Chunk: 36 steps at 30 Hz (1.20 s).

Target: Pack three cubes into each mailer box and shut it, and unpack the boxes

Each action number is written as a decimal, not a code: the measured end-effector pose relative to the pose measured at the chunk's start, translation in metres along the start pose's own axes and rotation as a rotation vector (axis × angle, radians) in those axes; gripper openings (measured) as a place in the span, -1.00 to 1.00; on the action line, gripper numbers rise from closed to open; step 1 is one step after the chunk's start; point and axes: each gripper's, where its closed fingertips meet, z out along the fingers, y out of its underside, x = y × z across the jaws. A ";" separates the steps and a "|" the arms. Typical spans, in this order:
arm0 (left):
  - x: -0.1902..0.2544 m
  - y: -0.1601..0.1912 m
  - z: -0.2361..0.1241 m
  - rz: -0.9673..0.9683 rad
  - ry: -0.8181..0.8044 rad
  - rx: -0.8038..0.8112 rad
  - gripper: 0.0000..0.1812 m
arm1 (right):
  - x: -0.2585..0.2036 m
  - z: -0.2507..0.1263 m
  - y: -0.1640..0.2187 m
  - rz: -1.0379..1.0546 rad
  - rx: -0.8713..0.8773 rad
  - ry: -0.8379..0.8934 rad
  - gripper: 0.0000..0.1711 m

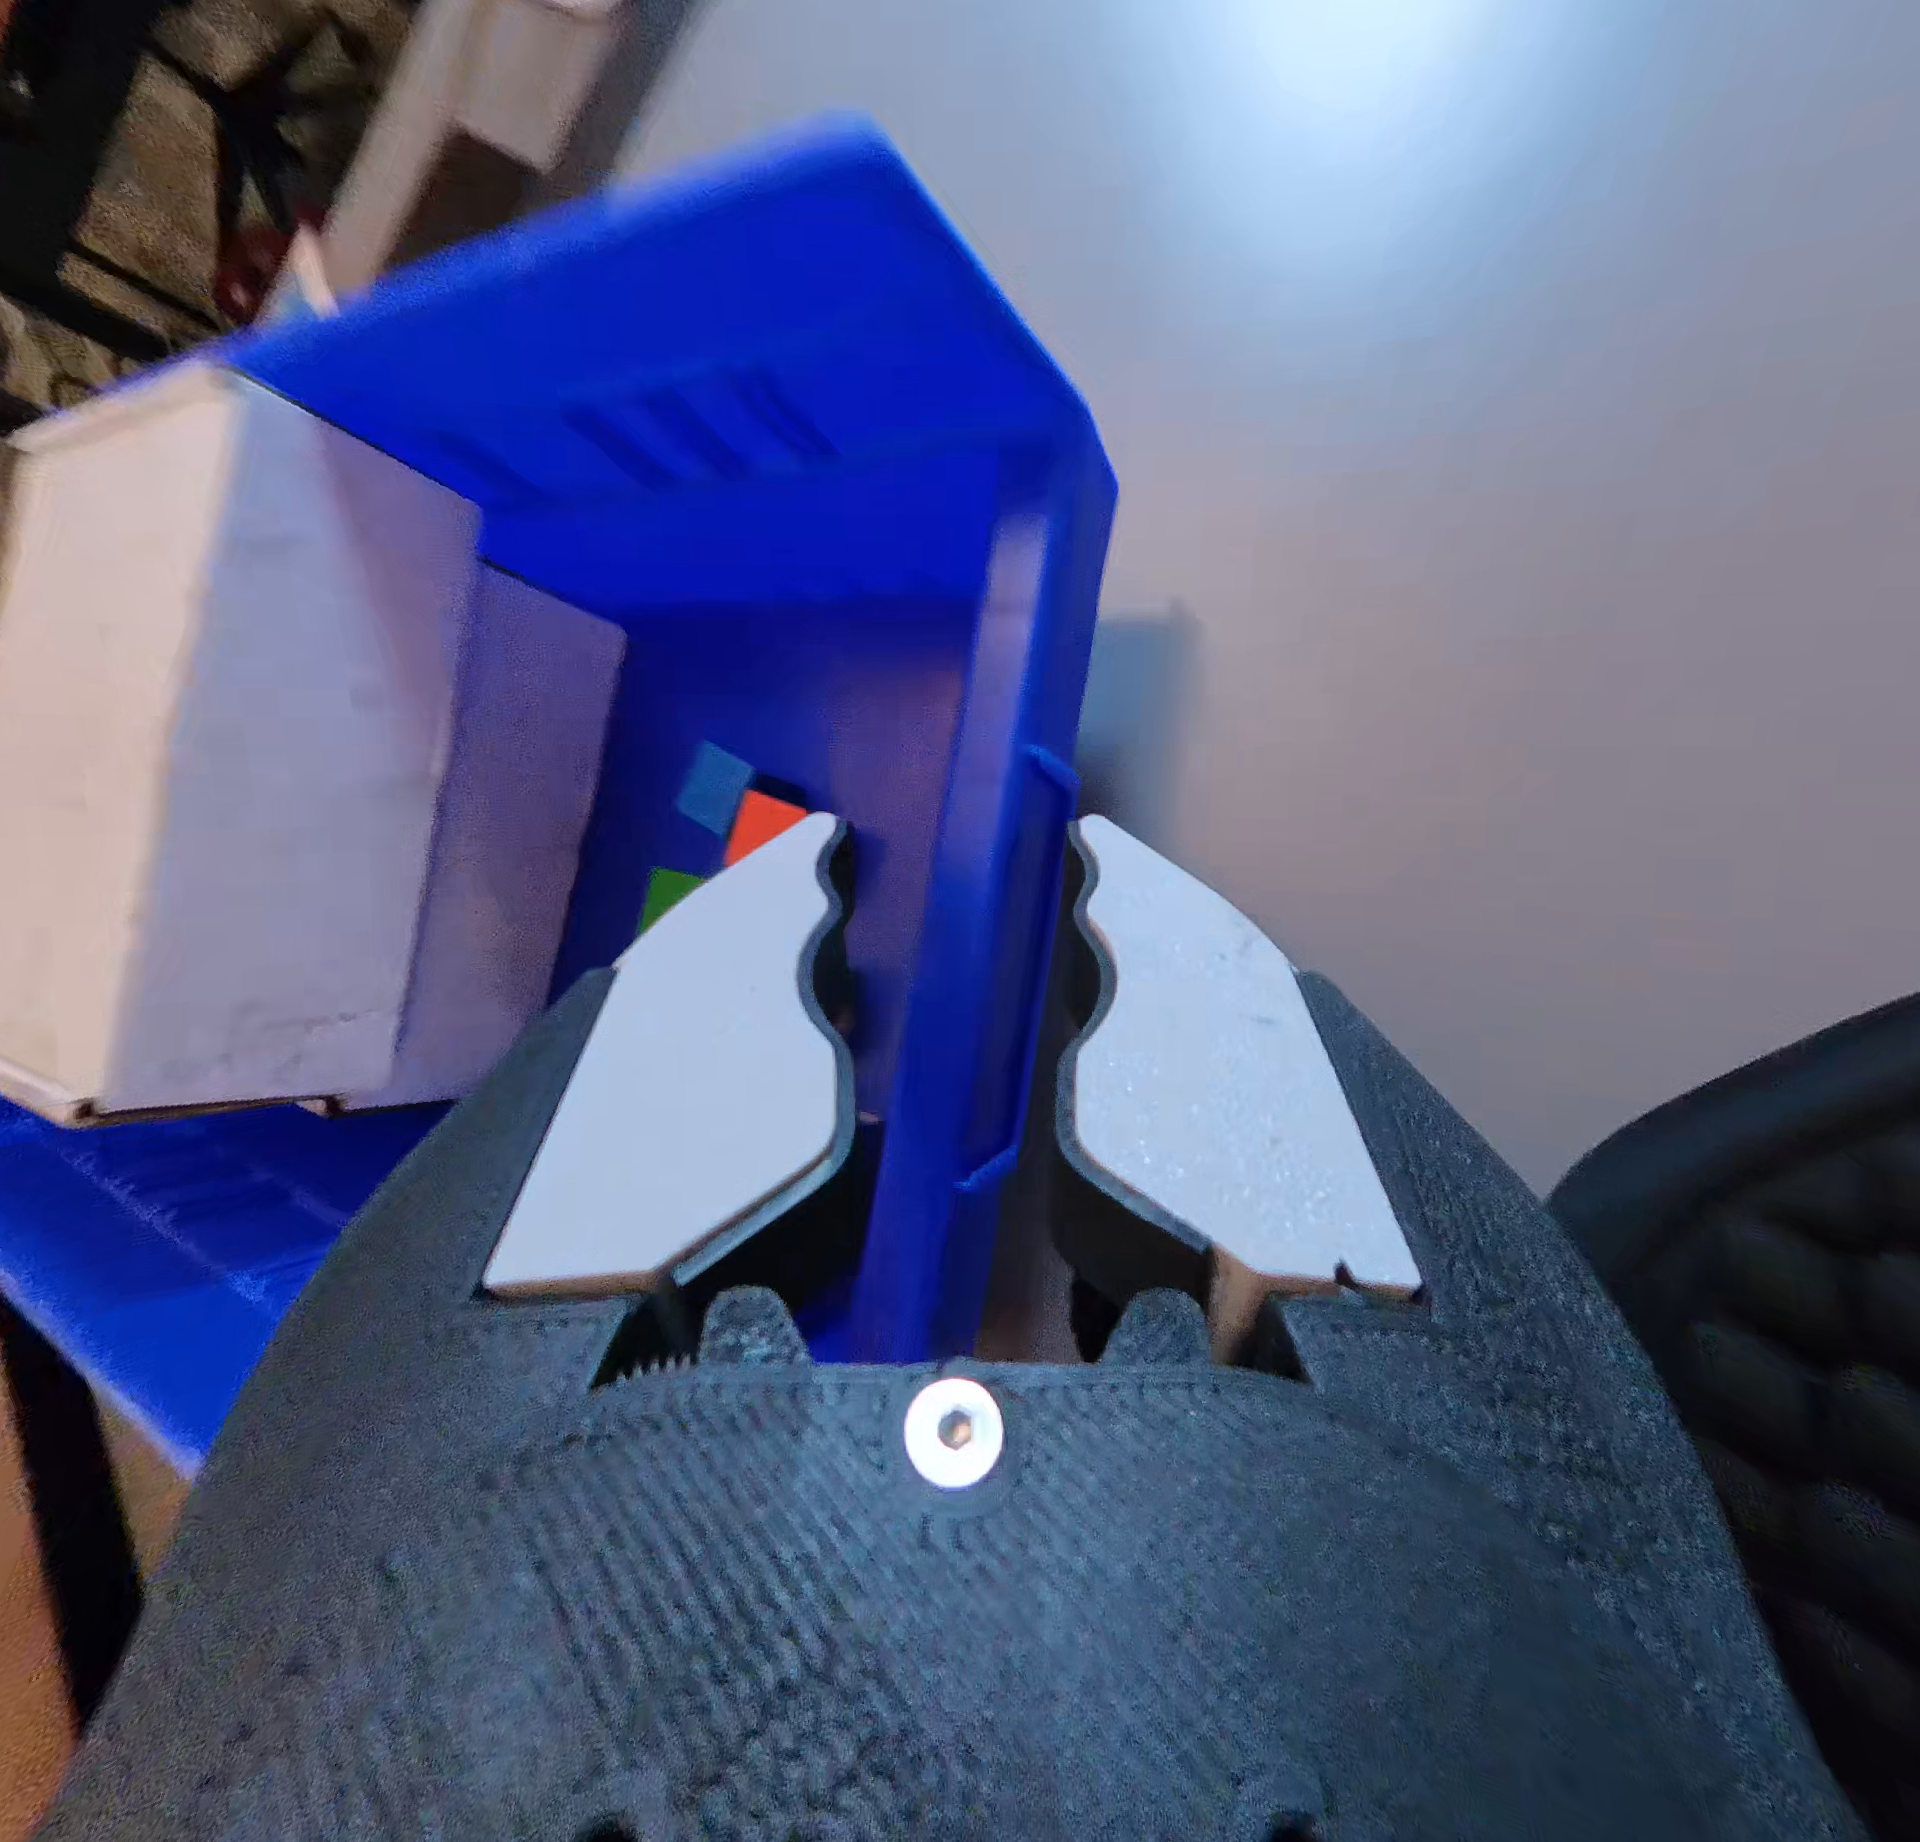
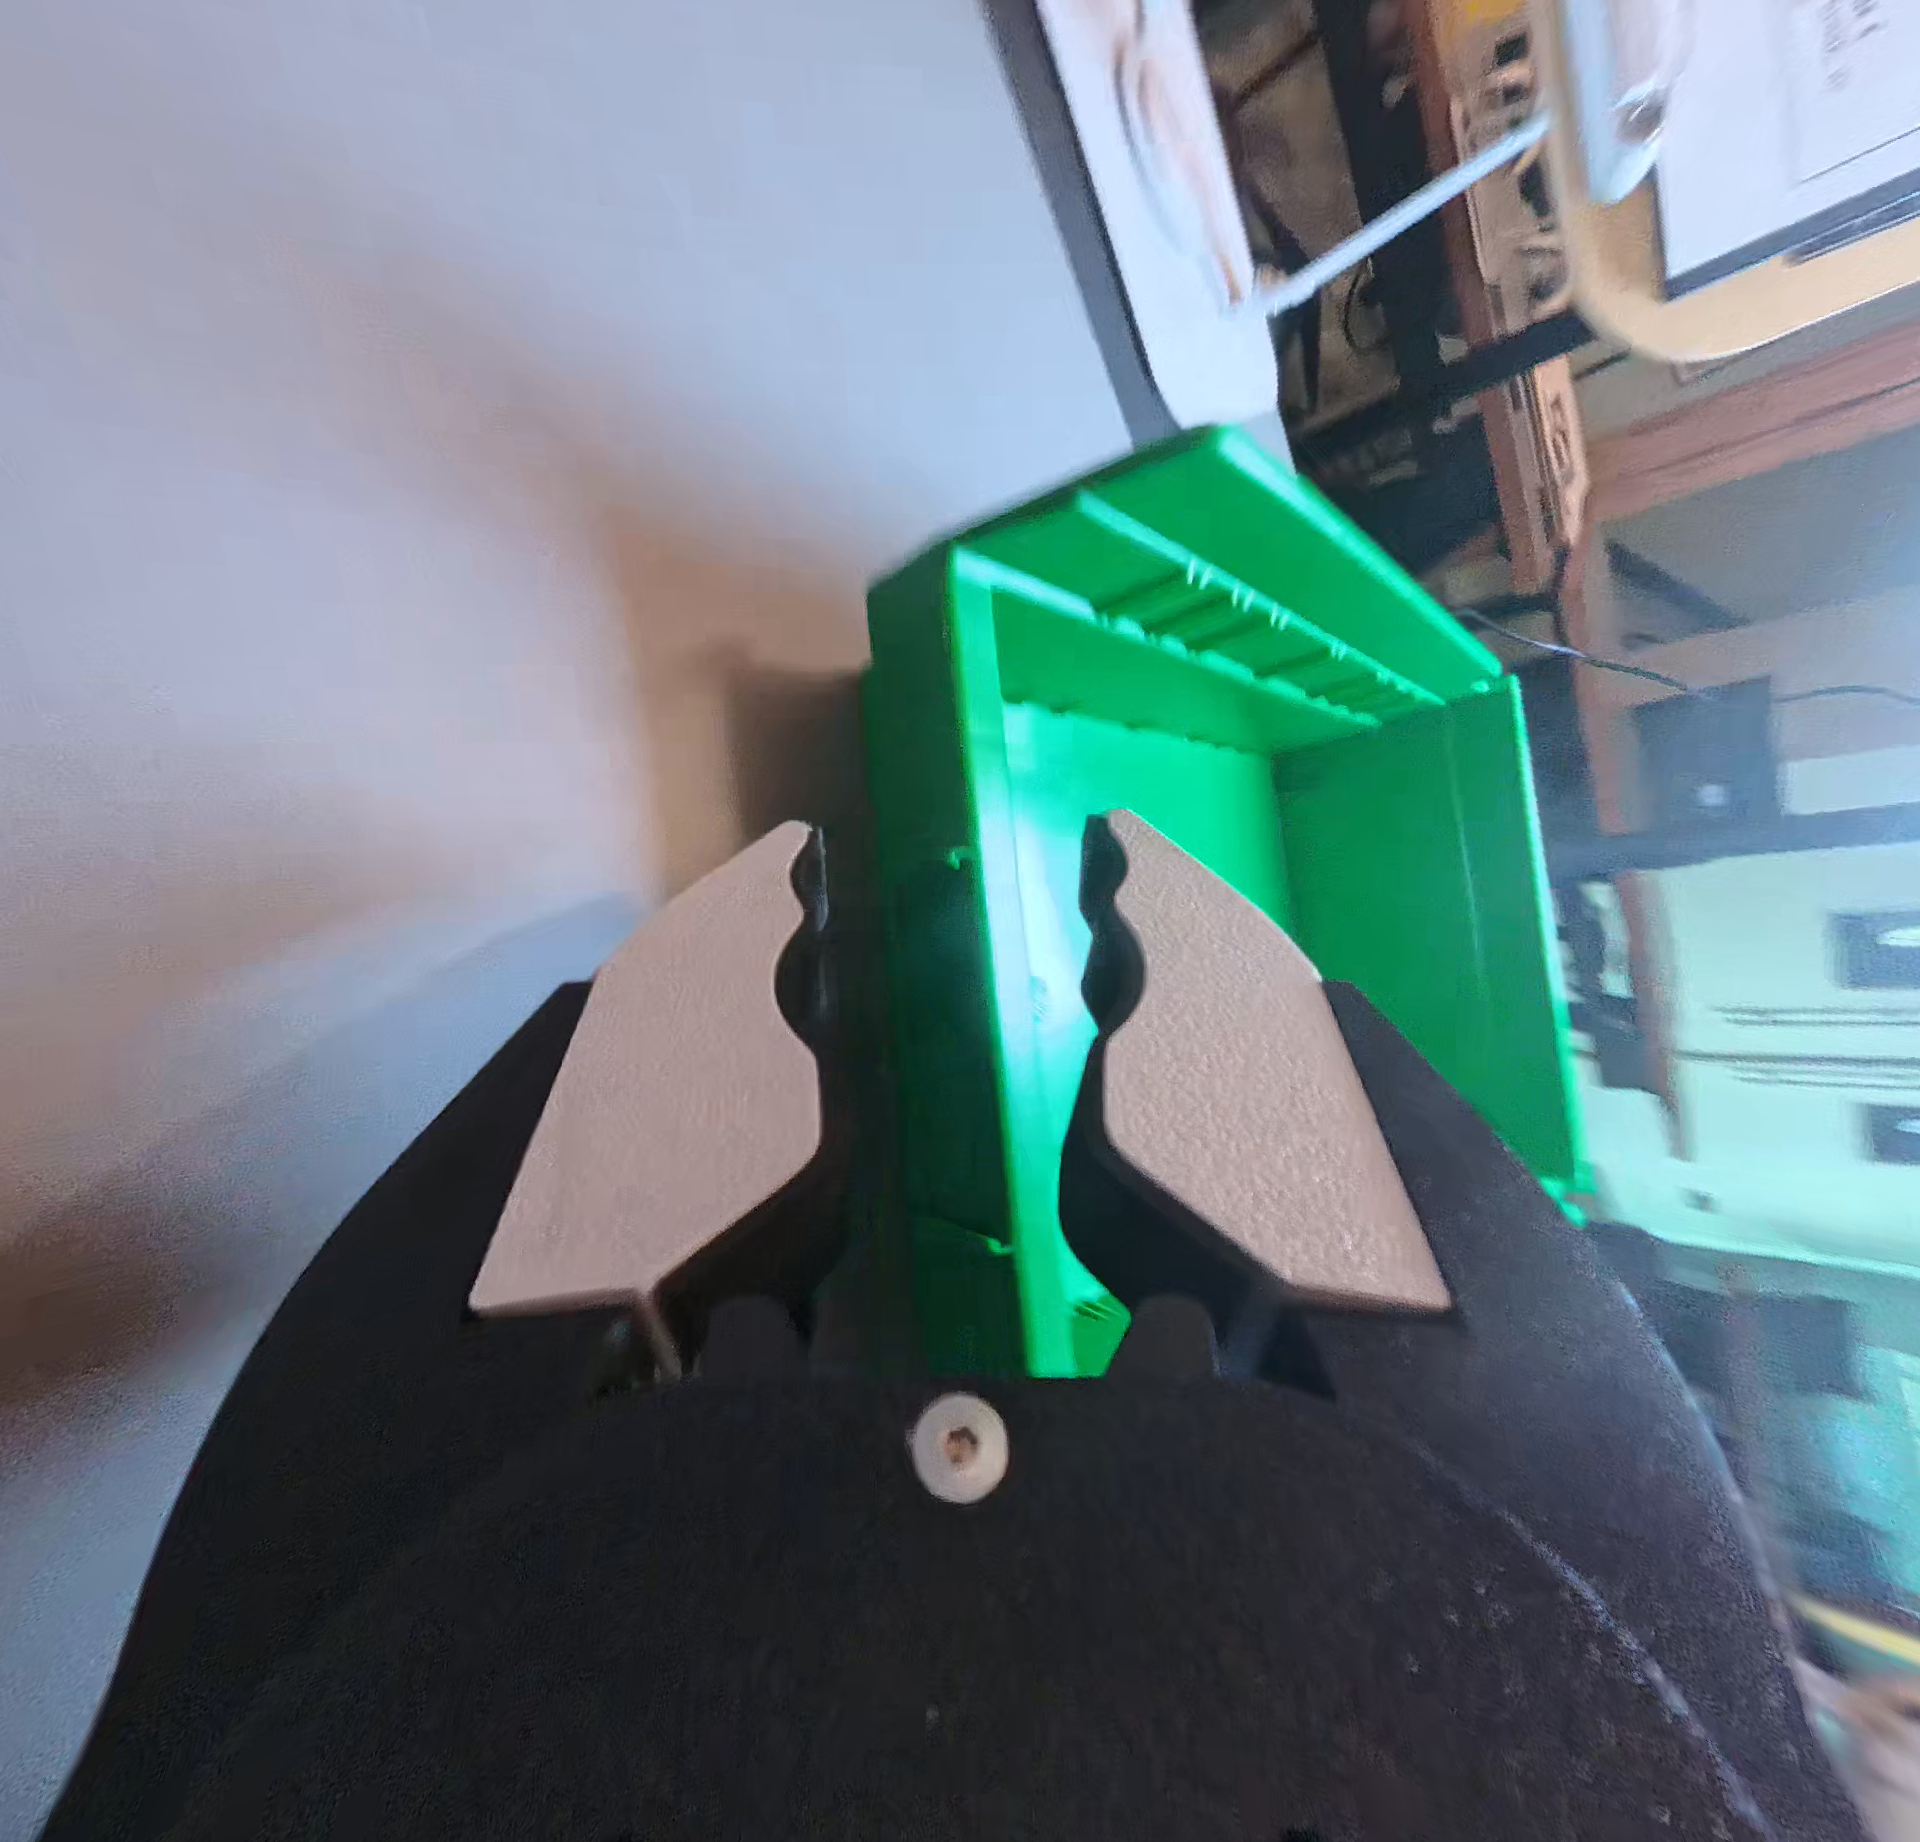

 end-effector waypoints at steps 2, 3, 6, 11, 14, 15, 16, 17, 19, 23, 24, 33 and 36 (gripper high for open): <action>-0.020 -0.024 -0.020 -0.090 -0.040 0.116 -0.56 | -0.010 -0.015 -0.023 0.141 0.114 -0.080 -0.41; -0.036 -0.032 -0.026 -0.130 -0.091 0.148 -0.52 | -0.016 -0.021 -0.035 0.211 0.170 -0.131 -0.41; -0.101 -0.035 -0.026 -0.121 -0.373 0.088 -0.39 | -0.030 -0.026 -0.058 0.368 0.275 -0.243 -0.40; -0.158 0.002 0.022 0.188 -0.648 -0.309 -0.09 | -0.044 -0.014 -0.048 0.350 0.260 -0.225 -0.41; -0.173 0.023 0.044 0.400 -0.710 -0.529 -0.20 | -0.049 -0.014 -0.043 0.336 0.263 -0.224 -0.43; -0.173 0.024 0.047 0.438 -0.714 -0.555 -0.30 | -0.050 -0.013 -0.042 0.338 0.263 -0.226 -0.44; -0.176 0.019 0.047 0.469 -0.732 -0.544 -0.37 | -0.050 -0.013 -0.042 0.337 0.264 -0.227 -0.44; -0.176 0.016 0.045 0.464 -0.725 -0.533 -0.37 | -0.050 -0.014 -0.042 0.335 0.267 -0.226 -0.45; -0.173 0.008 0.035 0.398 -0.703 -0.502 -0.37 | -0.048 -0.015 -0.043 0.337 0.281 -0.223 -0.46; -0.158 -0.029 -0.011 0.336 -0.655 -0.376 -0.38 | -0.048 -0.022 -0.053 0.366 0.339 -0.250 -0.48; -0.149 -0.042 -0.025 0.311 -0.616 -0.331 -0.38 | -0.047 -0.025 -0.058 0.375 0.369 -0.260 -0.48; 0.046 -0.150 -0.095 0.233 0.221 0.000 -0.37 | -0.060 -0.086 -0.134 0.227 0.686 -0.315 -0.20; 0.105 -0.149 -0.078 0.316 0.422 -0.049 -0.37 | -0.078 -0.112 -0.157 0.157 0.778 -0.373 -0.08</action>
